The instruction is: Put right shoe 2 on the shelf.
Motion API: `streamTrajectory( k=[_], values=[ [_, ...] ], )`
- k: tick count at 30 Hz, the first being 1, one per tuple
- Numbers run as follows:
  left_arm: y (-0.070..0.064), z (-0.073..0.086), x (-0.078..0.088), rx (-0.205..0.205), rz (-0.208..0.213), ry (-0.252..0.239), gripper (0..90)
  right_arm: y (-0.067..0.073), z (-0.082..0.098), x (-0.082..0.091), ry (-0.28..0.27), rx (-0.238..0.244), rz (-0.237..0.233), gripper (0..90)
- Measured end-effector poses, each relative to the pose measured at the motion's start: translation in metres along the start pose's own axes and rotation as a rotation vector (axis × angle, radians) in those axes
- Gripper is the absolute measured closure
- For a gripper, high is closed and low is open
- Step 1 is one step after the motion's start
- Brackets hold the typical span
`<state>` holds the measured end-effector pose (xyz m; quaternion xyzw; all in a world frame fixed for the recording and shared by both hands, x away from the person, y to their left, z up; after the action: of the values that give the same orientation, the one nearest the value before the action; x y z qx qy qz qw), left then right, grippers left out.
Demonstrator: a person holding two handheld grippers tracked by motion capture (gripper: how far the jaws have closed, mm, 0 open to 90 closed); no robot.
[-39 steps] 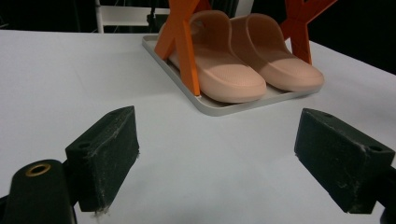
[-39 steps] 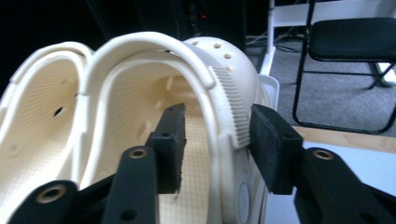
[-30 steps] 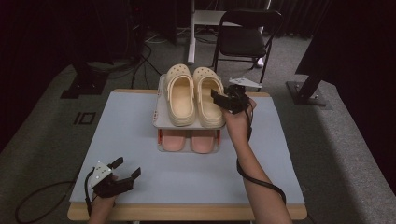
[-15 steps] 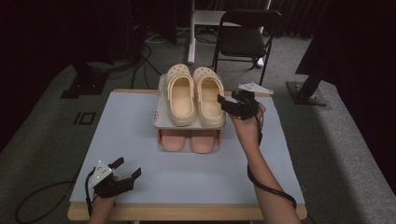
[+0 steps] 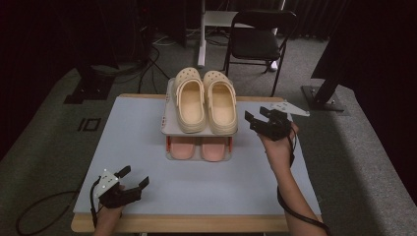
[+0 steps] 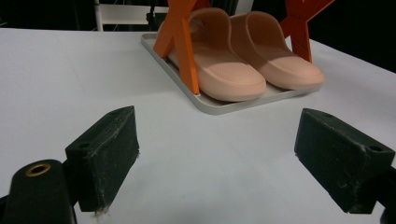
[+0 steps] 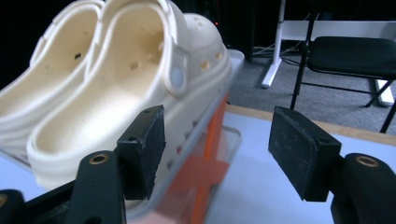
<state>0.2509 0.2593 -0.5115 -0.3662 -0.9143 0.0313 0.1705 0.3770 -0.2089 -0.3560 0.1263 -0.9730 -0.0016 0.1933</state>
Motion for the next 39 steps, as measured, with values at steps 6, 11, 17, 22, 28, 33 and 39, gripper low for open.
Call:
streamTrajectory(
  k=[6,11,17,22,28,33,39],
  values=[
    [0.000,0.000,-0.001,-0.003,0.001,0.004,13.5,-0.012,0.020,0.010,-0.004,-0.010,0.009,33.3],
    [-0.001,0.000,-0.002,0.000,0.002,0.002,13.5,-0.021,0.038,0.013,-0.005,-0.007,0.030,30.3],
    [-0.001,0.000,-0.002,-0.001,0.003,0.002,13.4,-0.028,0.059,0.014,0.000,-0.006,0.037,18.5],
    [-0.001,0.000,-0.002,0.002,0.003,0.003,13.4,-0.032,0.083,0.011,0.016,-0.002,0.064,17.3],
    [-0.002,0.000,-0.003,0.001,0.006,0.004,13.4,-0.040,0.104,0.007,0.054,-0.027,0.090,17.3],
    [-0.002,0.000,-0.003,0.000,0.004,0.006,13.5,-0.044,0.118,0.004,0.071,-0.019,0.086,16.9],
    [-0.001,0.000,-0.003,0.003,0.003,0.002,13.5,-0.047,0.134,0.005,0.078,-0.003,0.098,16.9]
  ],
)
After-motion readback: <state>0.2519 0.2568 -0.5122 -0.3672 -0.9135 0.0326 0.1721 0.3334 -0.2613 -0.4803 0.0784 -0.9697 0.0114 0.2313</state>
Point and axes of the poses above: each handheld gripper's, and its own axes: x roughly backward along the jaws, z roughly out of its underside, y roughly to its left, the point moved 1 cm from there along -x, roughly forward along the jaws, and after that the axes turned 12 degrees about z, right-handed, at the moved point
